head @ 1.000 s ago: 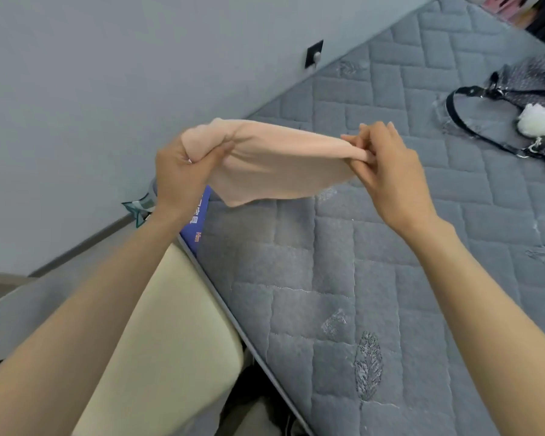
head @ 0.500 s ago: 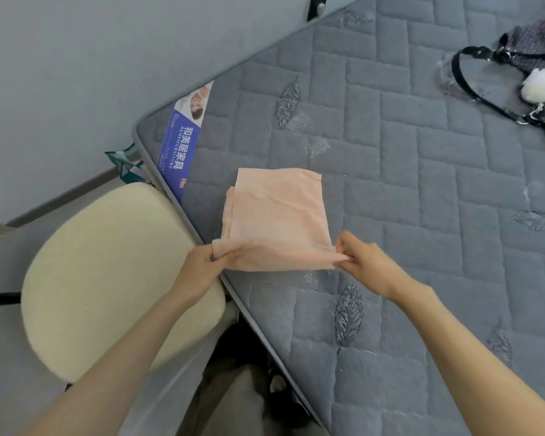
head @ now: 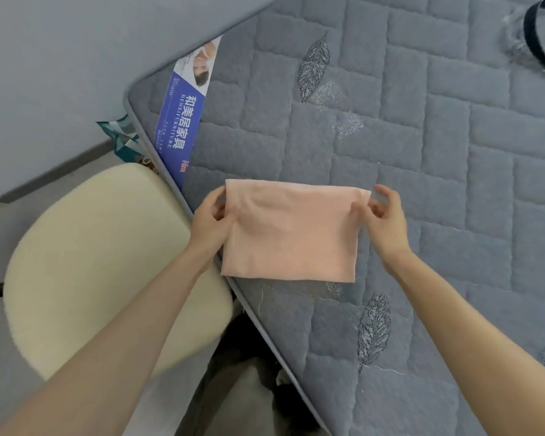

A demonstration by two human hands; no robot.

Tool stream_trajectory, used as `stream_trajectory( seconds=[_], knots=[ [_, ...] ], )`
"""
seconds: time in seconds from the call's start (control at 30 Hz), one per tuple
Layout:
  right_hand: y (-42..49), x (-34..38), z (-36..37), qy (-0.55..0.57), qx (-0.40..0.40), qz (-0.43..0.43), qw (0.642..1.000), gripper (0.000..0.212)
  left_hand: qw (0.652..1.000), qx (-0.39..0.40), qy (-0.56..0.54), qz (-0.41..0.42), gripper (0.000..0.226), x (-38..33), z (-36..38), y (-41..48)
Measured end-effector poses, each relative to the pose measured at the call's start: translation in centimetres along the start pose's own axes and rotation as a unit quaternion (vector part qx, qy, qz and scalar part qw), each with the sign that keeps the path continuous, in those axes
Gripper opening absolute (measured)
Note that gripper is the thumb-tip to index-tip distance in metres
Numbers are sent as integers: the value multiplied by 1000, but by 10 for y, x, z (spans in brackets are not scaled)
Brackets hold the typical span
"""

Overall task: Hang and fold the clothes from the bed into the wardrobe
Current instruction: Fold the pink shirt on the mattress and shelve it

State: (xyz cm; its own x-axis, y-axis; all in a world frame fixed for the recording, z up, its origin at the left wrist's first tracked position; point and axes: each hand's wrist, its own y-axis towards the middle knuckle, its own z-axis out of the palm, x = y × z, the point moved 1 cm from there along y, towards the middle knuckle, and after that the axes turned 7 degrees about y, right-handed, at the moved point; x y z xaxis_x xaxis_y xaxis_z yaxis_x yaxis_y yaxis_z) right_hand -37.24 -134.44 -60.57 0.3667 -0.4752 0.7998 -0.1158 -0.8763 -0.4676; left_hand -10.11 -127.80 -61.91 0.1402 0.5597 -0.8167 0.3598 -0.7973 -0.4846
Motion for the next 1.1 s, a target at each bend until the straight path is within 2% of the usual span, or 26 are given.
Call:
stream_trajectory(
  seconds=[0.03, 0.1, 0.13, 0.2, 0.27, 0.33, 0.43, 0.53, 0.6, 0.67, 0.77, 0.83, 0.97, 1.1],
  knots=[
    [4, -2, 9, -42, -5, -19, 999, 59, 999, -23, 37, -1, 54, 1, 4, 11],
    [4, -10, 28, -189, 0, -104, 976, 64, 972, -69, 222, 21, 64, 5, 14, 24],
    [2, -14, 40, -255, 13, -153, 955, 62, 939, -73, 328, 67, 64, 7, 23, 25],
    [-1, -23, 63, -330, 72, -200, 920, 59, 871, -13, 452, 193, 58, 12, 49, 22],
    [1, -37, 85, -357, 120, -186, 908, 57, 831, 41, 501, 236, 55, 23, 71, 23],
    [10, -54, 94, -367, 118, -145, 911, 56, 824, 42, 529, 199, 55, 41, 80, 33],
    [20, -78, 88, -416, 92, -156, 891, 59, 833, -8, 532, 149, 56, 62, 76, 47],
    [24, -89, 74, -409, 76, -139, 899, 64, 879, -38, 463, 104, 60, 71, 68, 47],
    [22, -87, 69, -349, 57, -135, 926, 68, 897, -49, 429, 99, 66, 69, 63, 42],
    [19, -81, 65, -273, 3, -139, 952, 75, 917, -75, 381, 95, 70, 62, 58, 38],
    [17, -71, 66, -144, -75, -58, 985, 82, 959, -93, 263, 37, 70, 59, 53, 35],
    [20, -65, 71, -76, -97, 1, 992, 81, 969, -96, 228, -21, 74, 60, 54, 35],
    [32, -57, 84, -97, -37, 37, 994, 81, 983, -52, 164, -59, 77, 60, 57, 38],
    [36, -50, 76, -112, -8, 21, 993, 82, 991, -37, 125, -36, 71, 55, 49, 41]
  ],
)
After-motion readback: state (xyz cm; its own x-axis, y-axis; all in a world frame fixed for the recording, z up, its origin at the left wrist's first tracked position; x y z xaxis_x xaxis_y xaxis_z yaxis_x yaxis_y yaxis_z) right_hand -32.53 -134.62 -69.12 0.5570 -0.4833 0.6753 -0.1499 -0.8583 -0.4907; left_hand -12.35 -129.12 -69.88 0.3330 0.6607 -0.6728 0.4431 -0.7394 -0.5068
